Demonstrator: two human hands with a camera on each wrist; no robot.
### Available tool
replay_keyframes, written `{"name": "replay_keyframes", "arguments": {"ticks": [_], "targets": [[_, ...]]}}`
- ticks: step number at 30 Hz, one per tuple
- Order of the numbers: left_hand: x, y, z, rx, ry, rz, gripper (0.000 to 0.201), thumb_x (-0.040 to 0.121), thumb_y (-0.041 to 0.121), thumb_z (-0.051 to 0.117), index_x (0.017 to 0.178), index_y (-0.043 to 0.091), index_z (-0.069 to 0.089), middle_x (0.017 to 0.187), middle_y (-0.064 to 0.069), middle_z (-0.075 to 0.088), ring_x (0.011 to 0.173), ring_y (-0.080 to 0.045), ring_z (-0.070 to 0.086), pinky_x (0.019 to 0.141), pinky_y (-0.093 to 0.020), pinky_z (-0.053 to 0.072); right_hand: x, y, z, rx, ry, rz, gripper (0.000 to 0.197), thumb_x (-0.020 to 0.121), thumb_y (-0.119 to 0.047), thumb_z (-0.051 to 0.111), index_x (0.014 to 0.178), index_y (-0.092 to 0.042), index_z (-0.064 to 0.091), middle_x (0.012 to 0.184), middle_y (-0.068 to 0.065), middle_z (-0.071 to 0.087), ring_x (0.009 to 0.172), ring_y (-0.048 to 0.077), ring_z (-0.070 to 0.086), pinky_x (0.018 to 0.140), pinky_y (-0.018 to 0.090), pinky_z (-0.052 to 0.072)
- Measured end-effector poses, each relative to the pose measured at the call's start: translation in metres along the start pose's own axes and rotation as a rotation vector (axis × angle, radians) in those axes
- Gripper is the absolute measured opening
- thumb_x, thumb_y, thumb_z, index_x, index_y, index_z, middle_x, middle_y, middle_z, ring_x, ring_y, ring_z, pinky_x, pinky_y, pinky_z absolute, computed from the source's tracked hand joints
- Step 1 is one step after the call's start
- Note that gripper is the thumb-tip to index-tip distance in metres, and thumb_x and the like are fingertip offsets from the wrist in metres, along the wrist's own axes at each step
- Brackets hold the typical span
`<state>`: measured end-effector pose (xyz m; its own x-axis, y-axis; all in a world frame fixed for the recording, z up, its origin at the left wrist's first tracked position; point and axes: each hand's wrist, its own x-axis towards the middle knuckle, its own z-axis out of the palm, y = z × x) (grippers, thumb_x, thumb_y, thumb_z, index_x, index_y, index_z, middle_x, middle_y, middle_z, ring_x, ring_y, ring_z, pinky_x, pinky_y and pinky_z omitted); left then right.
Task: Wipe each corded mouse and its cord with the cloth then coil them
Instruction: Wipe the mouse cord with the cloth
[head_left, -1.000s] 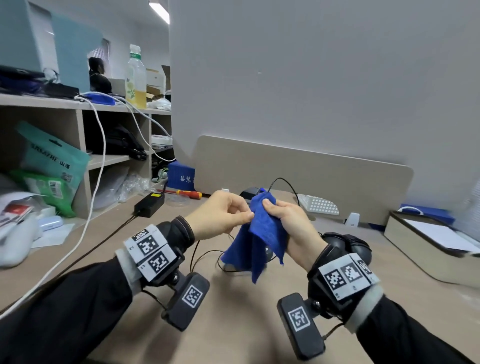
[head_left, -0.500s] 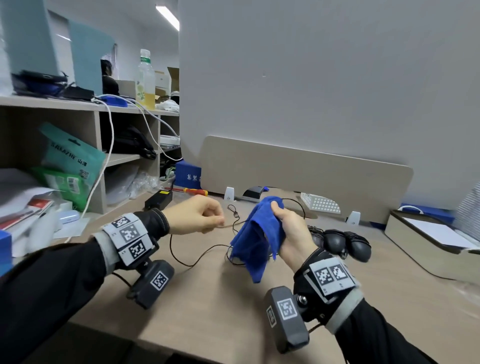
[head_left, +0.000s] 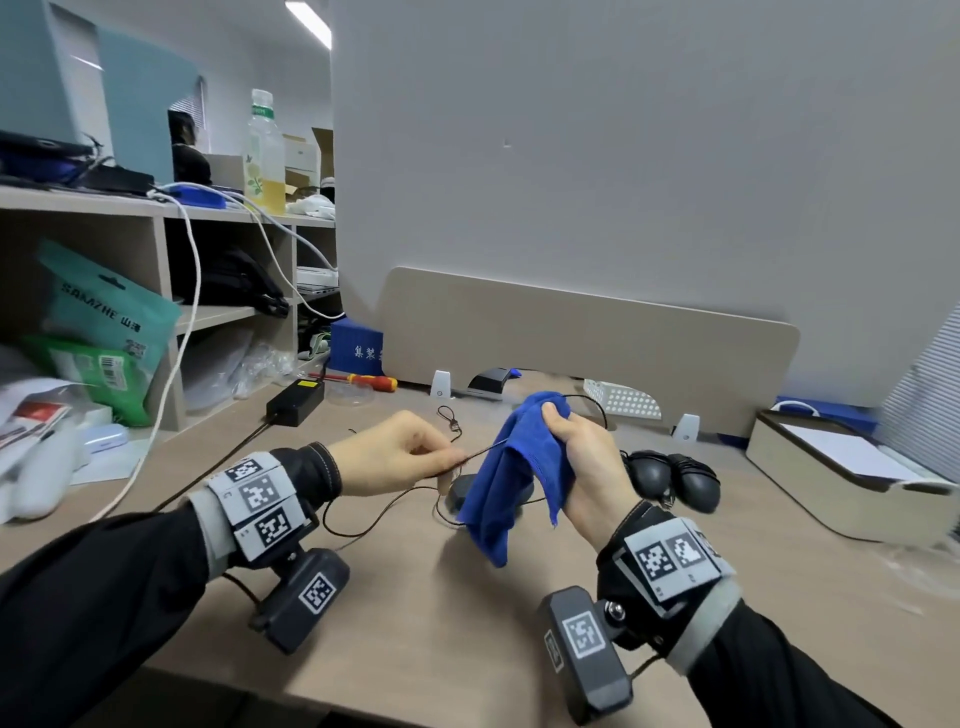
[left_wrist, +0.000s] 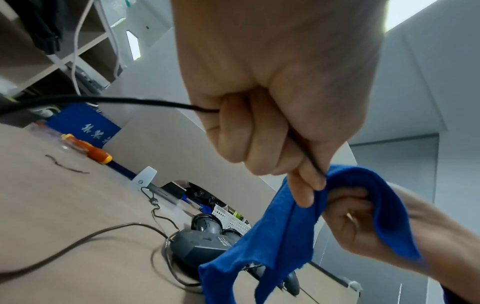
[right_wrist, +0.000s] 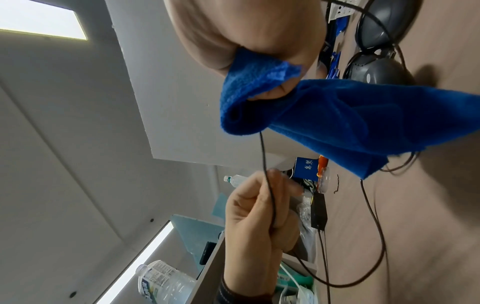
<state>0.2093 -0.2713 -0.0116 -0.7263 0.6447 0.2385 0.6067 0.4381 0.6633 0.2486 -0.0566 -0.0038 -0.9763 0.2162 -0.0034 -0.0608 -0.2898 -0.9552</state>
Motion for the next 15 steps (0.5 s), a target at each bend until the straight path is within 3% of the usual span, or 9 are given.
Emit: {"name": "replay_keyframes", "arguments": {"ticks": [3, 7, 9, 11, 15], "targets": [[-0.003, -0.002, -0.003, 0.004, 0.008, 0.035, 0.046, 0.098, 0.036, 0.058, 0.059, 0.013, 0.067, 0.049, -0.002, 0.033, 0.047, -0.016, 0.027, 0.047, -0.024, 0.024, 0.0, -0.004, 0.0, -0.003, 0.001, -0.017, 0.024, 0.102, -0.019, 0.056, 0.109, 0.0, 0.068, 0.093, 0.012, 0.073, 0.076, 0.021, 0.071, 0.061, 0.03, 0.055], [0.002, -0.02, -0.008, 0.101, 0.051, 0.019, 0.051, 0.096, 0.043, 0.056, 0.054, 0.014, 0.054, 0.049, 0.004, 0.036, 0.048, -0.011, 0.03, 0.051, -0.025, 0.027, -0.004, -0.005, 0.003, 0.013, -0.025, -0.031, 0.021, 0.102, -0.016, 0.055, 0.106, 0.0, 0.068, 0.087, 0.011, 0.073, 0.07, 0.019, 0.071, 0.058, 0.028, 0.055], [0.003, -0.031, -0.013, 0.136, 0.091, -0.006, 0.051, 0.092, 0.051, 0.053, 0.053, 0.018, 0.051, 0.05, 0.005, 0.036, 0.048, -0.009, 0.031, 0.05, -0.024, 0.027, -0.007, -0.011, 0.004, 0.034, -0.06, -0.051, 0.021, 0.102, -0.014, 0.054, 0.107, 0.001, 0.068, 0.085, 0.011, 0.073, 0.068, 0.019, 0.07, 0.056, 0.027, 0.055], [0.002, -0.041, -0.018, 0.178, 0.101, -0.039, 0.051, 0.094, 0.048, 0.054, 0.053, 0.018, 0.051, 0.05, 0.005, 0.037, 0.048, -0.008, 0.031, 0.051, -0.024, 0.028, -0.005, -0.019, 0.001, 0.076, -0.038, -0.063, 0.019, 0.102, -0.014, 0.054, 0.106, -0.001, 0.068, 0.081, 0.011, 0.073, 0.065, 0.02, 0.069, 0.055, 0.028, 0.054], [-0.004, -0.052, -0.025, 0.314, 0.103, -0.149, 0.047, 0.099, 0.042, 0.054, 0.058, 0.019, 0.056, 0.055, 0.008, 0.048, 0.05, -0.007, 0.04, 0.057, -0.028, 0.034, -0.003, -0.021, -0.002, 0.108, -0.031, -0.101, 0.018, 0.102, -0.013, 0.052, 0.103, -0.007, 0.069, 0.089, 0.012, 0.073, 0.076, 0.024, 0.07, 0.068, 0.035, 0.056]]}}
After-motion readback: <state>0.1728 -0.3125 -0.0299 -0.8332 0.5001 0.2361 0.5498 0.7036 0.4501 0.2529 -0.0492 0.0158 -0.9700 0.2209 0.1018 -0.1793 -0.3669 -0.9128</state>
